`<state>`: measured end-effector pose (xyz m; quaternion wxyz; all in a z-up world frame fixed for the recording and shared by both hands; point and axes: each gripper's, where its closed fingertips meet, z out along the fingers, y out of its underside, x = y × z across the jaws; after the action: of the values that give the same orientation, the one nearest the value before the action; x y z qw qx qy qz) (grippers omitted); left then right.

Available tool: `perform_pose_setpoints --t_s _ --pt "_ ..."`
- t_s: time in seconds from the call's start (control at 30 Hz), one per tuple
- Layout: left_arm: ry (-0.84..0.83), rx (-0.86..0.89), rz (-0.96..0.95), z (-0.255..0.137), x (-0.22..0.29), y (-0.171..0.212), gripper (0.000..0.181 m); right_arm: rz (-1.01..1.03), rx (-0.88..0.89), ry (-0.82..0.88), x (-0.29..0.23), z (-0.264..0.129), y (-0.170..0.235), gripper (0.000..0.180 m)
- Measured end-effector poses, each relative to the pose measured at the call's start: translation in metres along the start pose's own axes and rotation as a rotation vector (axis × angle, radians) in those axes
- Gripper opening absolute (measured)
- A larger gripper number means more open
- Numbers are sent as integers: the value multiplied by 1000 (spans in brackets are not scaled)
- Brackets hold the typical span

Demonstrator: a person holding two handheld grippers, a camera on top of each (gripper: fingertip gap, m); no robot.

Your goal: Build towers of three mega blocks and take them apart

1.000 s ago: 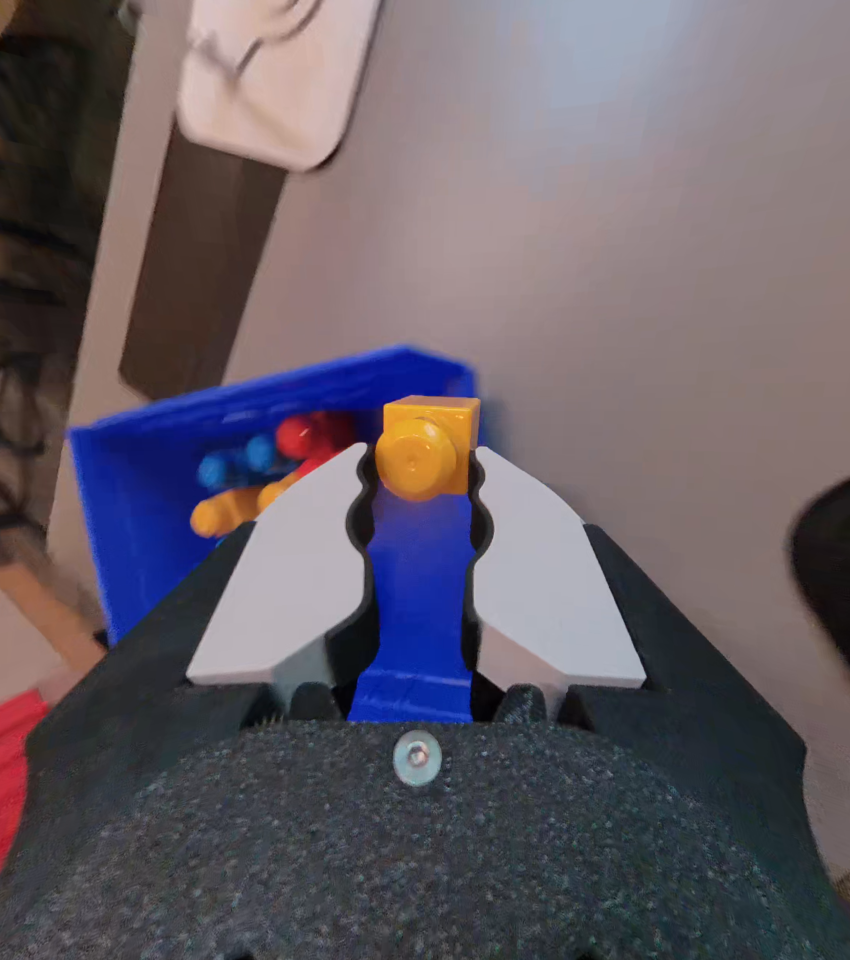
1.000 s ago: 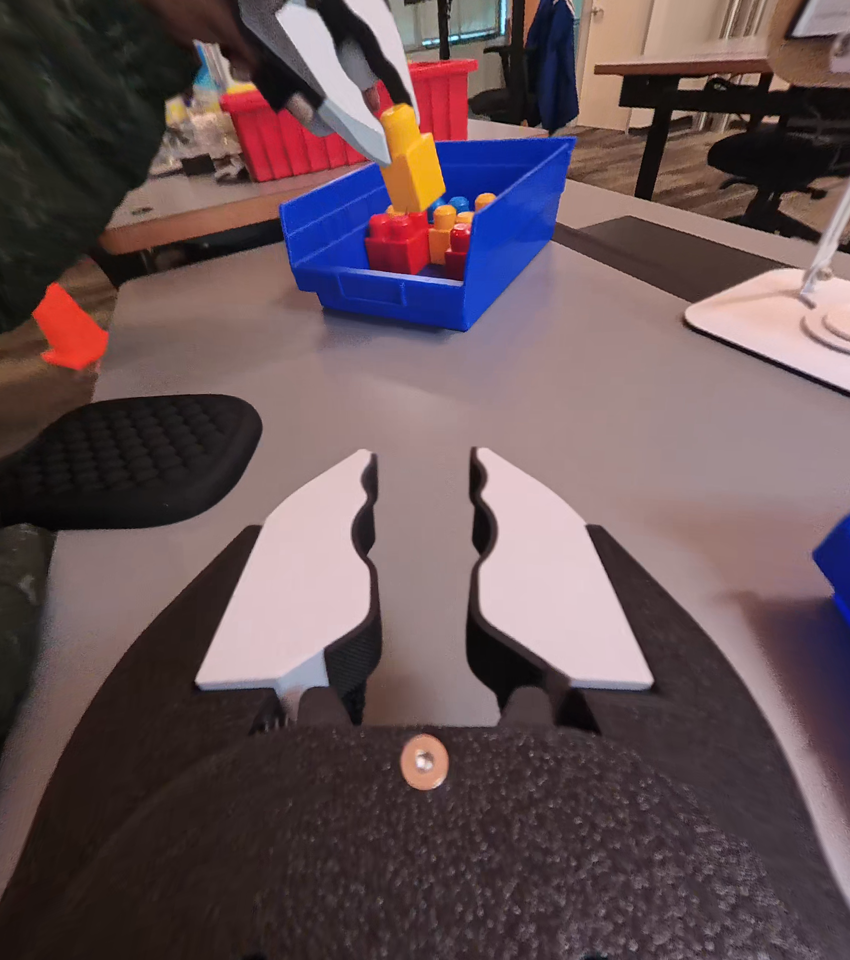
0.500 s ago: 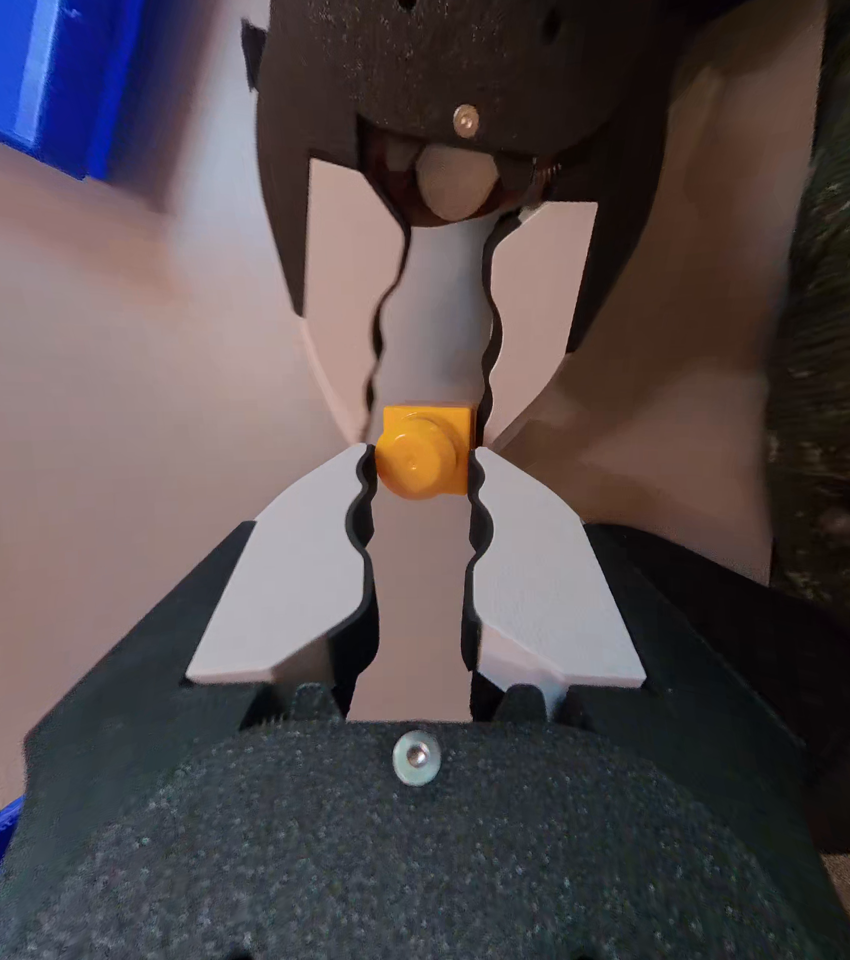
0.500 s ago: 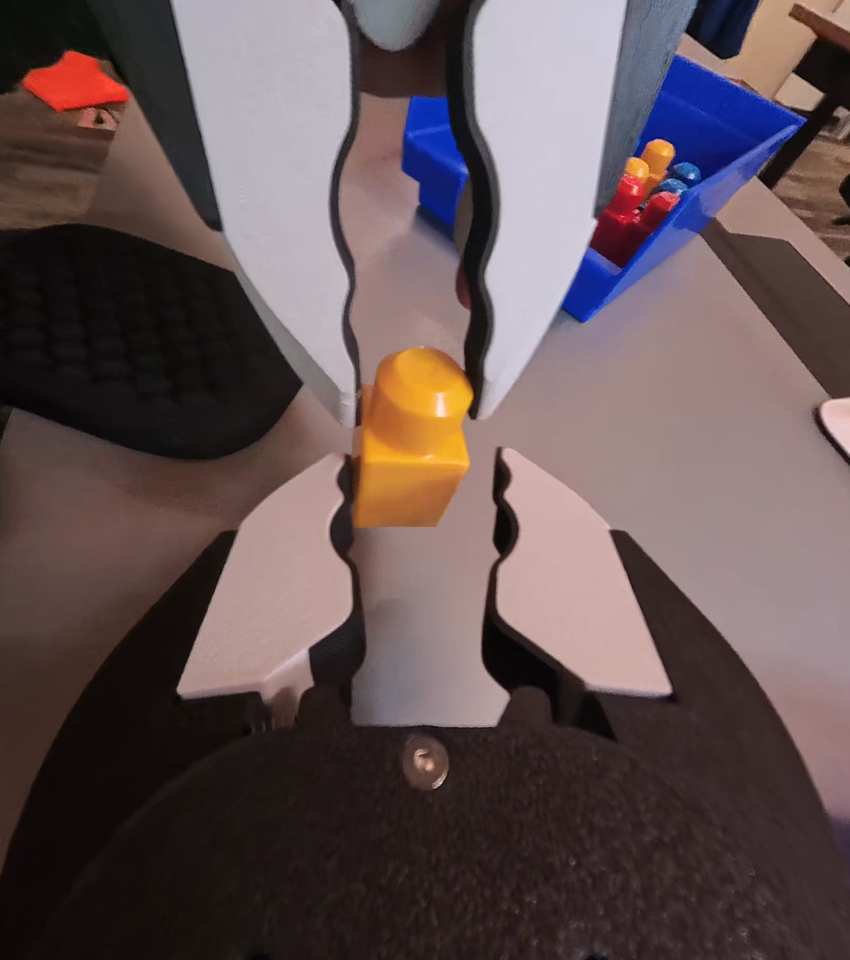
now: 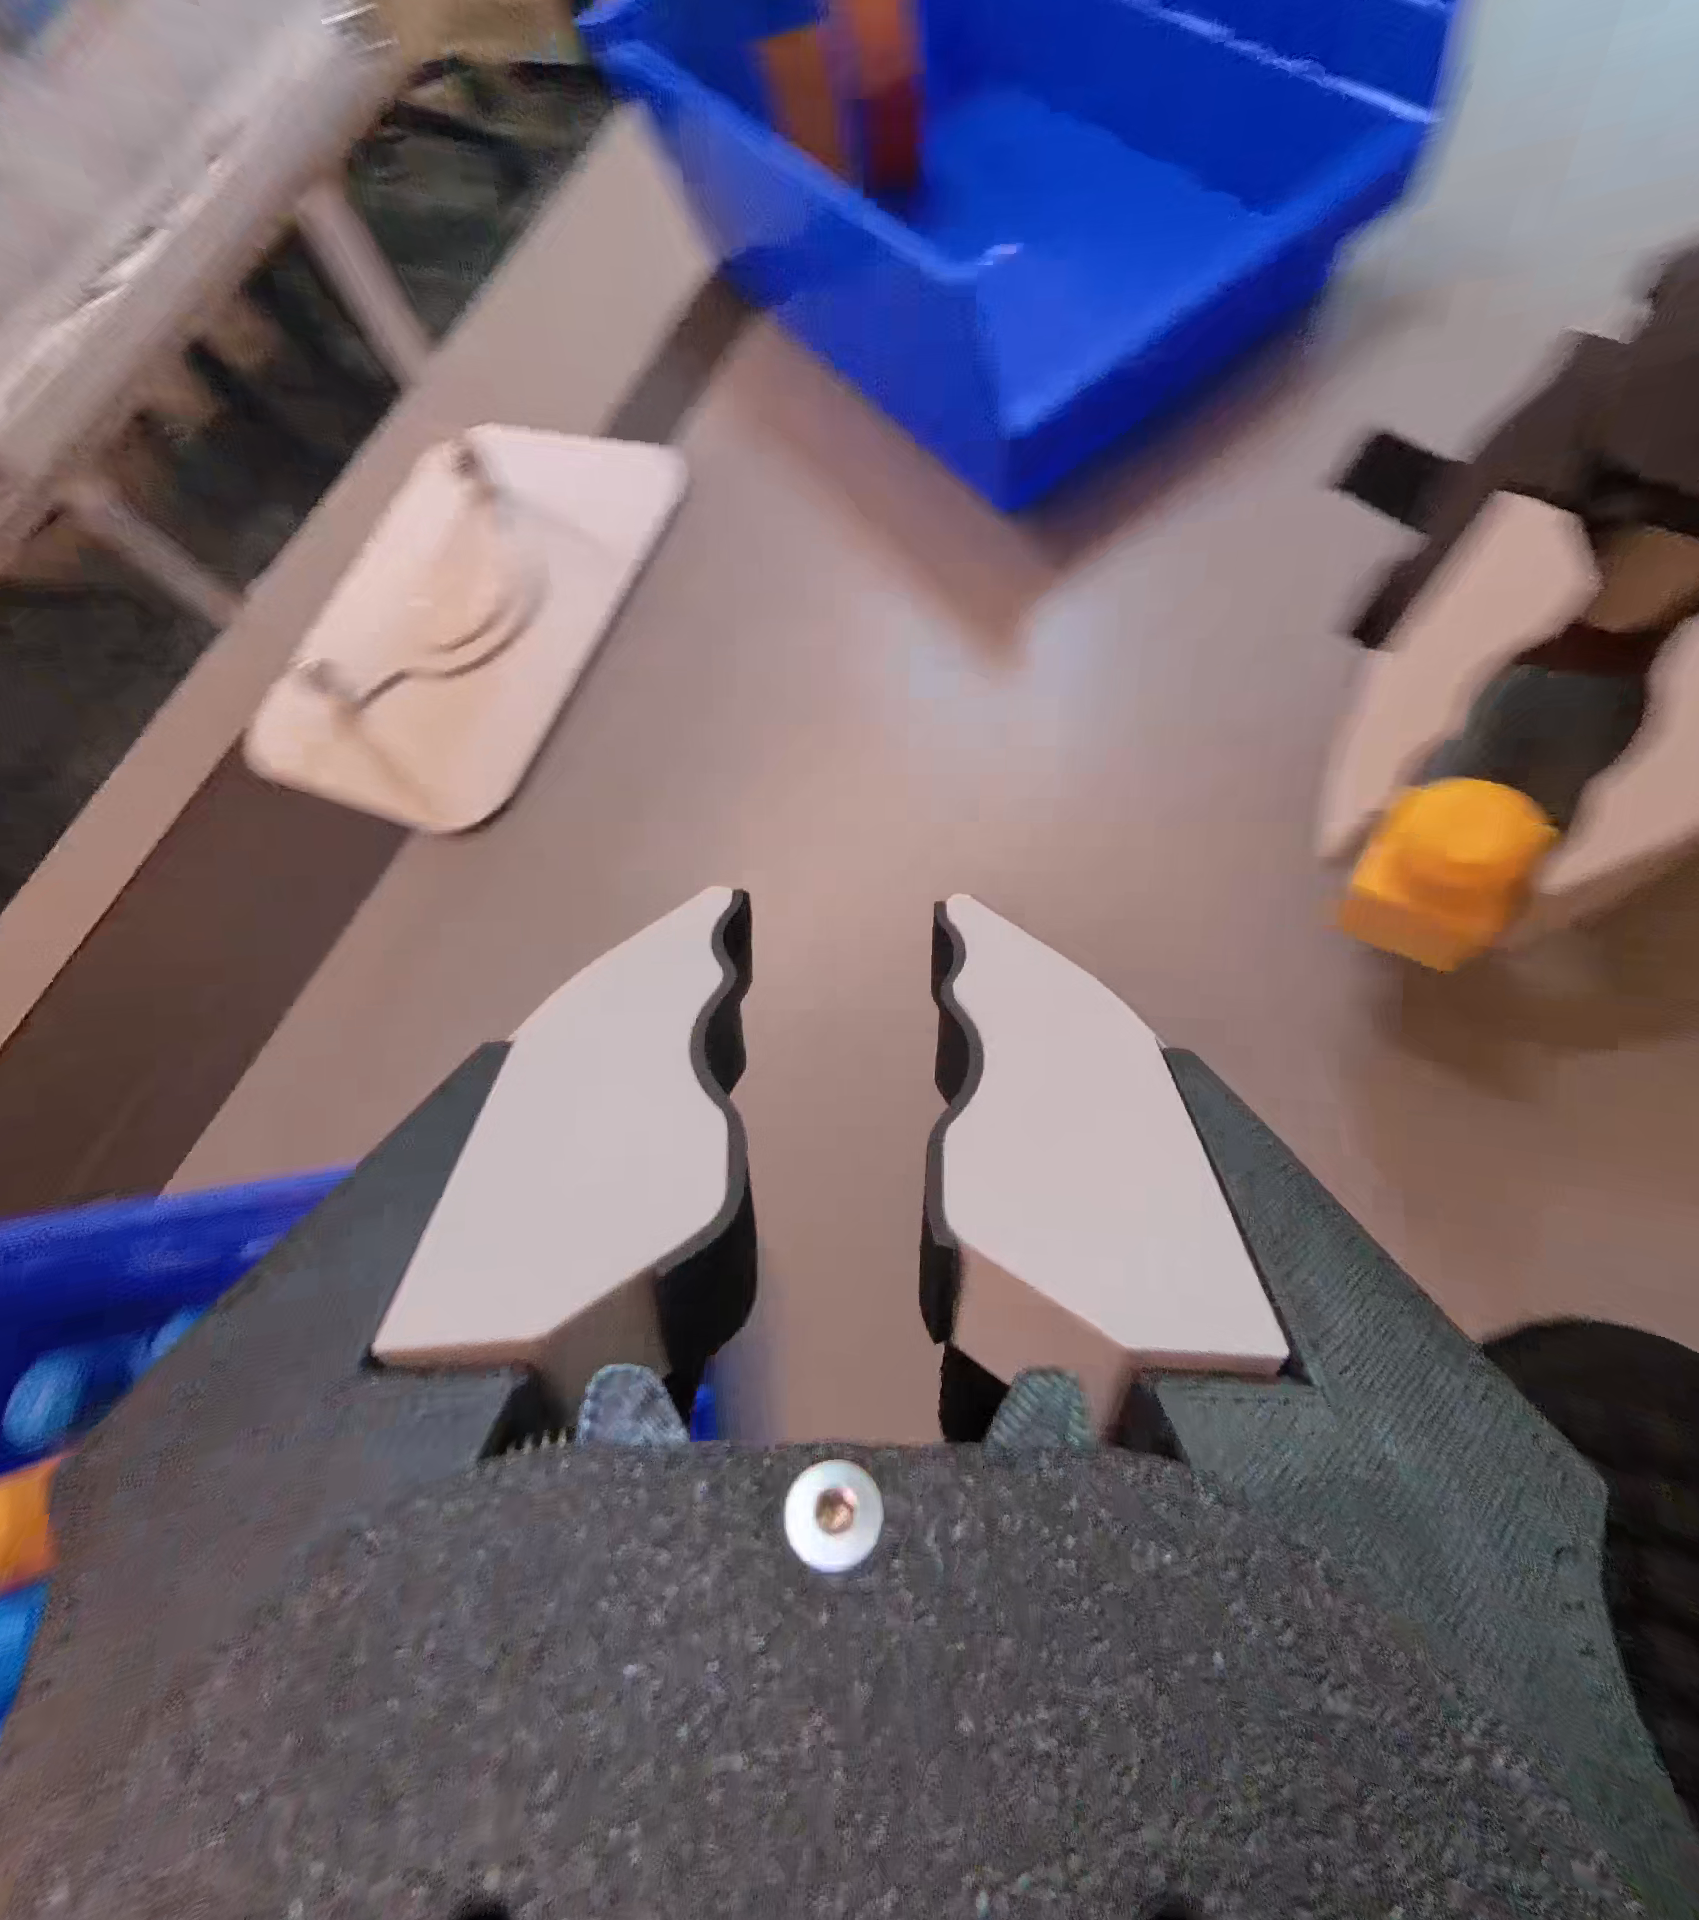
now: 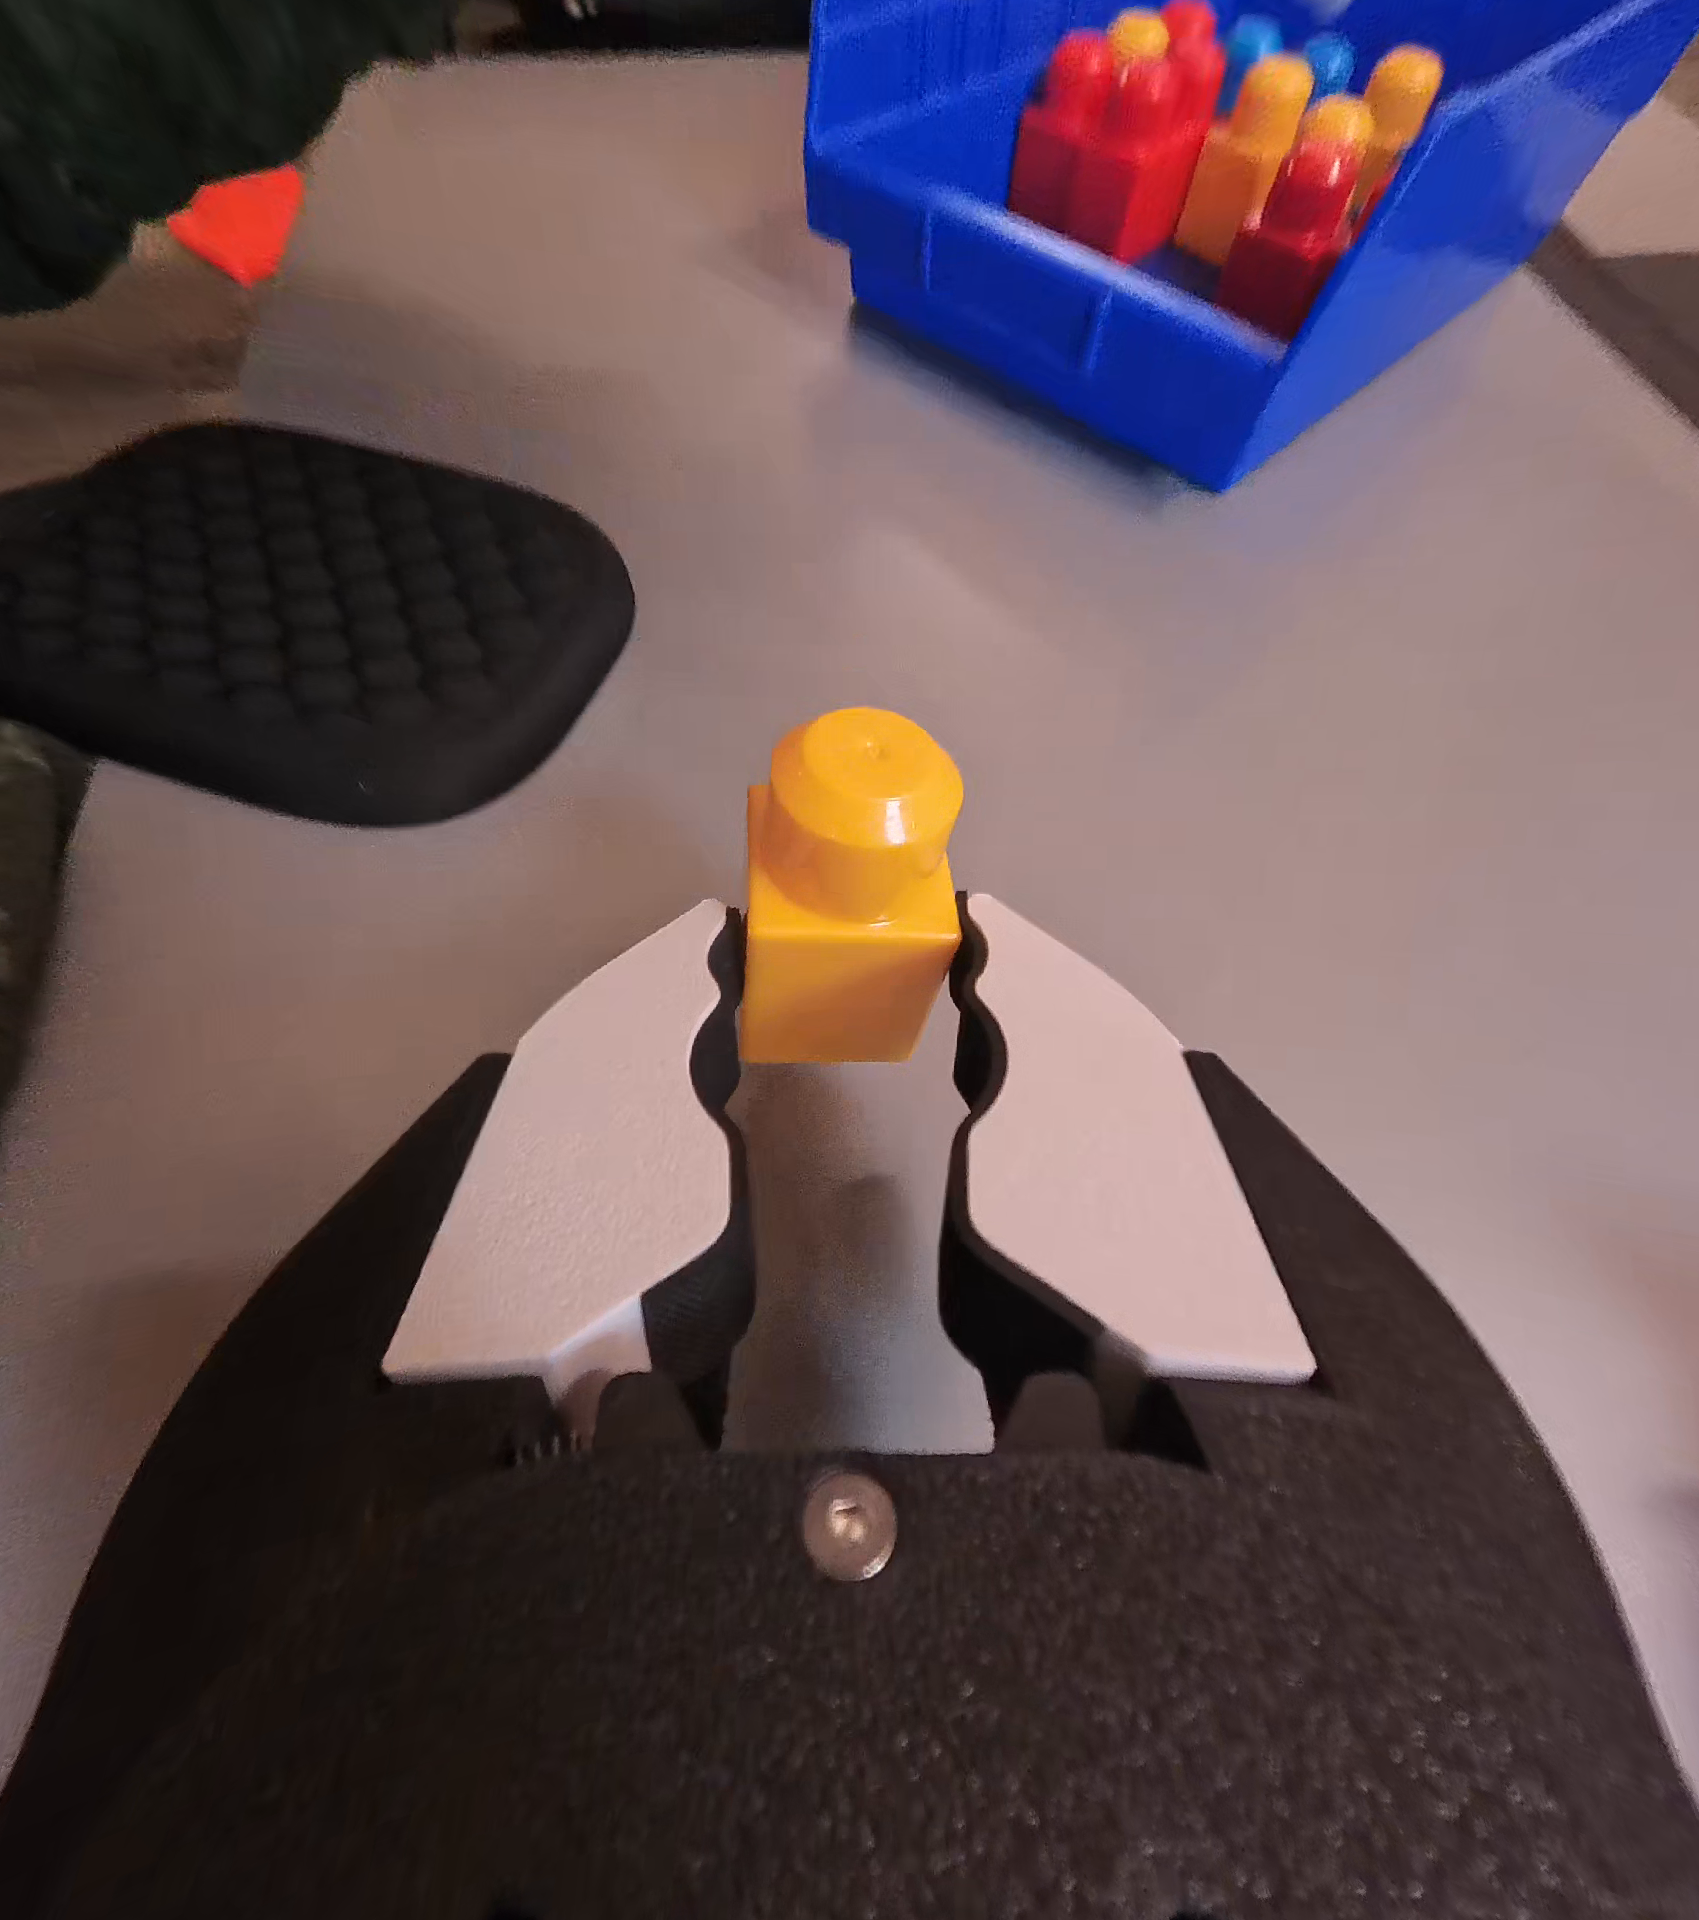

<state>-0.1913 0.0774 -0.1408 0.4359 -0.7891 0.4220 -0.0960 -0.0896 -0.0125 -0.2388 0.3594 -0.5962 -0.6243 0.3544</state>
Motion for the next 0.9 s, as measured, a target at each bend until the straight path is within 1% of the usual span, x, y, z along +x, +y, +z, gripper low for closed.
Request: perform_pose_setpoints --t_s 0.13,0.23,0.3,0.43,0.57,0.67,0.8,0.9 --pt "-192 -43 -175 -9 -79 45 32 -19 -108 -44 -5 6 25 39" --pt "-245 -75 -281 -15 -113 75 31 -61 -200 -65 -10 10 41 37" --pt "-264 -106 -325 -18 -127 92 32 -86 -220 -56 -10 11 42 37" --pt "-274 -204 -337 -17 -139 121 38 -87 -239 -58 -11 10 45 38" --pt "-268 -294 -344 -10 -142 143 46 -82 -238 -65 -12 10 45 43" --pt "-340 -399 -298 -7 -153 163 51 -79 -238 -68 -13 10 45 46" --pt "-355 -497 -231 3 -158 182 56 -80 -237 -74 -14 10 46 48" --pt "-343 -596 -175 13 -154 199 52 -80 -236 -76 -14 10 46 49"
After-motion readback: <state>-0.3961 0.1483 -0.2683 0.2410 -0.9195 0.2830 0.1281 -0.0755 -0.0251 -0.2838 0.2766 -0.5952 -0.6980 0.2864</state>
